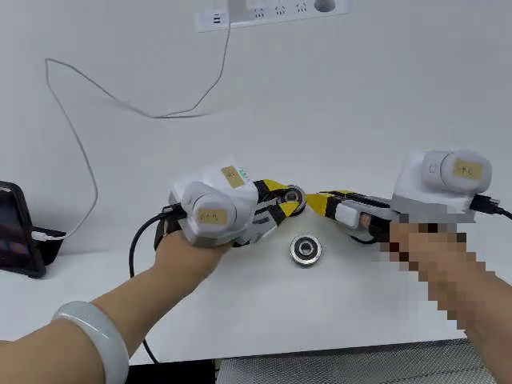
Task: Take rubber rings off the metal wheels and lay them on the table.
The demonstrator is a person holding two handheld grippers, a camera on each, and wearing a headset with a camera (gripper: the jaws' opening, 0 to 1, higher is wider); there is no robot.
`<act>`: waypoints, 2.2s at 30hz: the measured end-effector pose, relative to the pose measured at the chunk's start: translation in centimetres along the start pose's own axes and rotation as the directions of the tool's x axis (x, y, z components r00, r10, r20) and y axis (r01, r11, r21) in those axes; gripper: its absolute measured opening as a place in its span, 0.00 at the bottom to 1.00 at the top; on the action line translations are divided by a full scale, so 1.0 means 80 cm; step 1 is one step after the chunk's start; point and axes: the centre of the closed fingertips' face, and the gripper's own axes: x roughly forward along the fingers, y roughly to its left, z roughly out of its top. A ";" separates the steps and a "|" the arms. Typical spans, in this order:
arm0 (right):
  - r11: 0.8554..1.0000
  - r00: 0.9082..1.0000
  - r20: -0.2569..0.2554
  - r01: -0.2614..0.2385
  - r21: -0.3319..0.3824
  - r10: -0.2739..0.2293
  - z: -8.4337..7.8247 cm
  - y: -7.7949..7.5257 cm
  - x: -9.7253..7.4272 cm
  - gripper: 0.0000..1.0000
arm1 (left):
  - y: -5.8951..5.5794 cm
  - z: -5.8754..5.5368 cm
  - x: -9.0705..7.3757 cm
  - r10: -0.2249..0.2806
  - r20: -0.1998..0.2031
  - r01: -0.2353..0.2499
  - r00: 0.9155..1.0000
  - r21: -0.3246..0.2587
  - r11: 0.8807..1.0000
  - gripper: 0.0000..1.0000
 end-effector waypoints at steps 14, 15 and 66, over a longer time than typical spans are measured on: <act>0.998 1.000 -0.006 -0.016 0.053 0.017 -0.006 0.000 0.015 0.16 | -0.001 0.000 0.000 -0.002 0.006 0.002 1.000 0.004 1.000 0.14; 0.998 1.000 -0.006 -0.018 0.058 0.018 -0.006 -0.001 0.016 0.16 | -0.001 0.000 0.000 -0.002 0.006 0.002 1.000 0.003 1.000 0.14; 0.969 0.995 0.014 -0.103 0.223 0.102 -0.011 0.010 0.011 0.17 | -0.001 -0.001 0.001 0.001 0.012 -0.001 1.000 -0.004 1.000 0.14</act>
